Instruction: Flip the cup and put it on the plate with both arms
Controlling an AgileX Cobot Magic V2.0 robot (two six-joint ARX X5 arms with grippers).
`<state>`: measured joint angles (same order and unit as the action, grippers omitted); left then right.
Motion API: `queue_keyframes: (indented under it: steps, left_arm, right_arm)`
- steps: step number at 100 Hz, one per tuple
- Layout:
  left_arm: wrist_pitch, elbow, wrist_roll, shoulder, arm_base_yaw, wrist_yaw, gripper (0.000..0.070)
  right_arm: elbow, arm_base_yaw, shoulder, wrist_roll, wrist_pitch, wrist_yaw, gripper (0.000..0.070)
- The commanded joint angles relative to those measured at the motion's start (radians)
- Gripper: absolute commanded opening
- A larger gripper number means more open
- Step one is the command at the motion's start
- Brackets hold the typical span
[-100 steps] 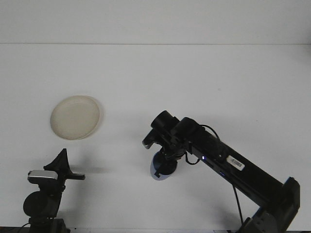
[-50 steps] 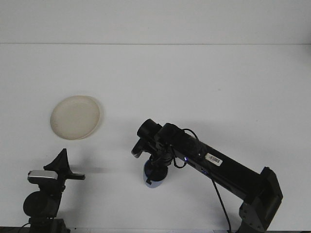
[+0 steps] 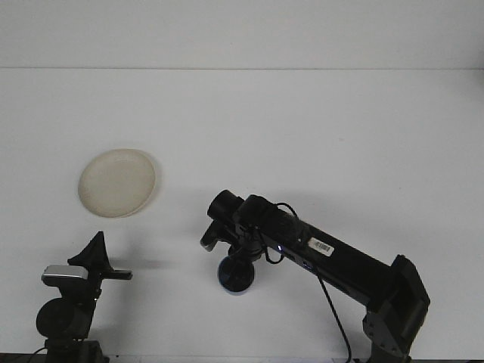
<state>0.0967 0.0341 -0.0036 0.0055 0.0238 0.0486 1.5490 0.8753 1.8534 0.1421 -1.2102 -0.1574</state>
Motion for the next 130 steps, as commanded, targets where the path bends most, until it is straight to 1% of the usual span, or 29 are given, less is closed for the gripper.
queue_keyframes:
  steps: [1,7,16,25,33,38,45,50,55,66,71,76,86,93,98,111,121,123,125,127,130]
  left_arm:
    - [0.011,-0.020,-0.121,-0.001,0.002,-0.005,0.0015]
    - [0.012,-0.020,-0.206,-0.001,0.002,-0.005,0.0015]
    - [0.016,-0.017,-0.354,-0.001,0.002,-0.005,0.0015]
    - [0.031,-0.013,-0.481,-0.001,0.002,-0.004,0.0012]
    - [0.039,-0.003,-0.566,-0.001,0.002,-0.003,0.0012]
    - [0.033,0.008,-0.593,-0.001,0.002,0.013,0.0012]
    - [0.032,0.025,-0.601,0.000,0.002,0.060,0.0012]
    - [0.032,0.038,-0.642,0.000,0.002,0.085,0.0012]
    - [0.027,0.057,-0.672,0.001,0.002,0.117,0.0013]
    - [-0.033,0.127,-0.671,0.026,0.002,0.168,0.0015]
    - [-0.076,0.175,-0.658,0.052,0.002,0.183,0.0015]
    - [-0.117,0.228,-0.617,0.090,0.002,0.206,0.0015]
    - [-0.195,0.353,-0.496,0.197,0.002,0.249,0.0015]
    - [-0.259,0.447,-0.407,0.289,0.002,0.280,0.0015]
    - [-0.326,0.533,-0.329,0.378,0.000,0.306,0.0015]
    - [-0.501,0.732,-0.171,0.602,-0.018,0.351,0.0015]
    - [-0.616,0.859,-0.084,0.756,-0.053,0.357,0.0022]
    - [-0.637,0.883,-0.071,0.786,-0.063,0.360,0.0036]
    - [-0.657,0.905,-0.059,0.813,-0.071,0.365,0.0068]
    - [-0.675,0.925,-0.050,0.840,-0.080,0.372,0.0116]
    - [-0.698,0.954,-0.042,0.879,-0.093,0.383,0.0212]
  right_arm:
    - [0.048,0.002,-0.032,0.012,-0.001,-0.002,0.0349]
    - [0.070,-0.005,-0.067,0.012,-0.002,-0.002,0.0348]
    - [0.104,-0.034,-0.140,0.012,0.008,0.002,0.0348]
    - [0.114,-0.075,-0.226,0.009,0.058,0.002,0.0347]
    - [0.113,-0.127,-0.303,-0.018,0.112,0.000,0.0347]
    - [0.111,-0.163,-0.352,-0.020,0.138,0.000,0.0345]
    - [0.094,-0.217,-0.421,-0.021,0.176,0.000,0.0345]
    - [0.064,-0.254,-0.472,-0.021,0.208,0.000,0.0345]
    - [0.011,-0.289,-0.530,-0.022,0.254,0.001,0.0345]
    - [-0.191,-0.371,-0.690,-0.031,0.423,0.001,0.0345]
    - [-0.289,-0.405,-0.760,-0.044,0.506,0.002,0.0345]
    - [-0.407,-0.446,-0.842,-0.062,0.610,0.002,0.0345]
    - [-0.602,-0.515,-0.982,-0.083,0.768,0.005,0.0345]
    - [-0.707,-0.555,-1.061,-0.090,0.842,0.005,0.0344]
    - [-0.776,-0.581,-1.115,-0.094,0.880,0.005,0.0345]
    - [-0.913,-0.635,-1.218,-0.094,0.929,0.010,0.0345]
    - [-0.979,-0.668,-1.267,-0.094,0.934,0.023,0.0345]
    - [-0.988,-0.674,-1.273,-0.093,0.934,0.028,0.0345]
    - [-0.999,-0.681,-1.278,-0.093,0.933,0.028,0.0345]
    - [-1.006,-0.686,-1.281,-0.093,0.933,0.027,0.0345]
    - [-1.012,-0.692,-1.285,-0.094,0.933,0.027,0.0345]
